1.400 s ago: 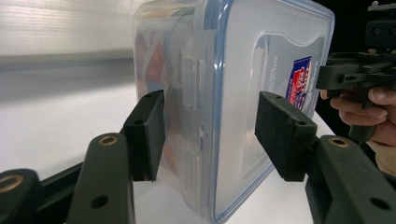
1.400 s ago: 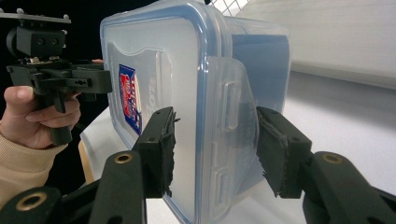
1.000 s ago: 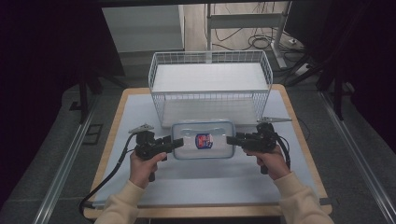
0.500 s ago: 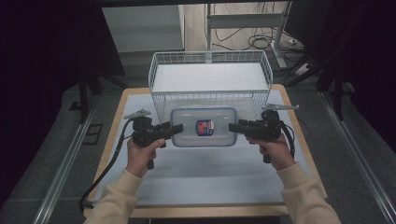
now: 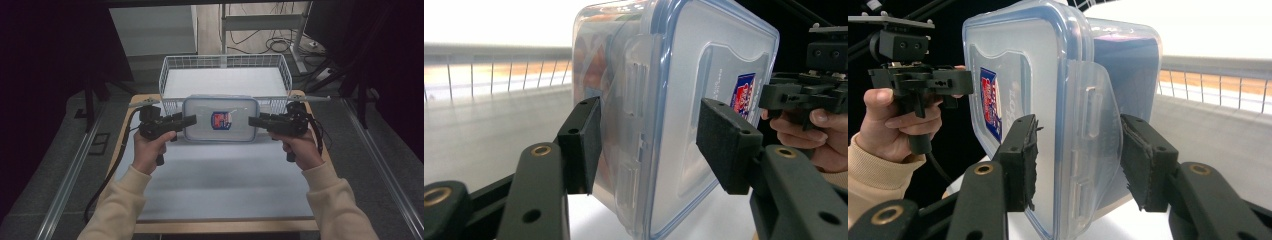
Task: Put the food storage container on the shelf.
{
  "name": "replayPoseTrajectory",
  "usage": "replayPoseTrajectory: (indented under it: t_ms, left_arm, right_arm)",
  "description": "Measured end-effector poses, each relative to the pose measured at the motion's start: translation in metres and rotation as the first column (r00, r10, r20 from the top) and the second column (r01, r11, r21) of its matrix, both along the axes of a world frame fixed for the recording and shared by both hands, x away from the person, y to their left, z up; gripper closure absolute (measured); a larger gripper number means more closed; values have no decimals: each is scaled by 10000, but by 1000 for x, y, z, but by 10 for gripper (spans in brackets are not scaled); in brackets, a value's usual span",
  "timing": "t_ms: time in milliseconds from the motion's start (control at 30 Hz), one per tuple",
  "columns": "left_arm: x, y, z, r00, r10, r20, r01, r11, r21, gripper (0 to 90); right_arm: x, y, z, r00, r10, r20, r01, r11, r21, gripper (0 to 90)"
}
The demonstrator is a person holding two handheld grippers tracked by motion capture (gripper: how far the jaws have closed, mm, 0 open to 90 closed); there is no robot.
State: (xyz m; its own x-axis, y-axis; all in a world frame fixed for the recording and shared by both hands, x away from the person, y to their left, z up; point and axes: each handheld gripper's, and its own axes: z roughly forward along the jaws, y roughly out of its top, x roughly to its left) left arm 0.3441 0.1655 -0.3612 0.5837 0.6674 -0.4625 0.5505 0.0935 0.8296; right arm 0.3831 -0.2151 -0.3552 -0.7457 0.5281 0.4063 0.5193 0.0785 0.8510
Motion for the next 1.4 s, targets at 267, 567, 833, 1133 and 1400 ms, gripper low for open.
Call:
replayPoseTrajectory:
  t_ms: [267, 567, 833, 1133, 1400]
  left_arm:
    - [18, 0, 31, 9996, -97, 266, 102, 9998, -177, 455]
    - [51, -2, 64, 9981, -166, 591, 184, 9994, -292, 457]
    - [85, -5, 68, 9991, -171, 385, 186, 9991, -383, 460]
    - [109, -5, 56, 9999, -58, -143, 53, 9996, -292, 458]
    - [122, -7, 46, 9978, 47, -656, -66, 9996, -289, 450]
  right_arm:
    - [13, -2, 34, 9995, -65, 293, 65, 10000, -5, 519]
    - [39, -3, 73, 9978, -205, 629, 222, 9994, -258, 516]
    - [72, -6, 83, 9987, -300, 418, 320, 9984, -469, 510]
    - [103, -4, 71, 9992, -313, -234, 302, 9984, -475, 505]
    - [117, -3, 59, 9954, -452, -842, 400, 9973, -622, 498]
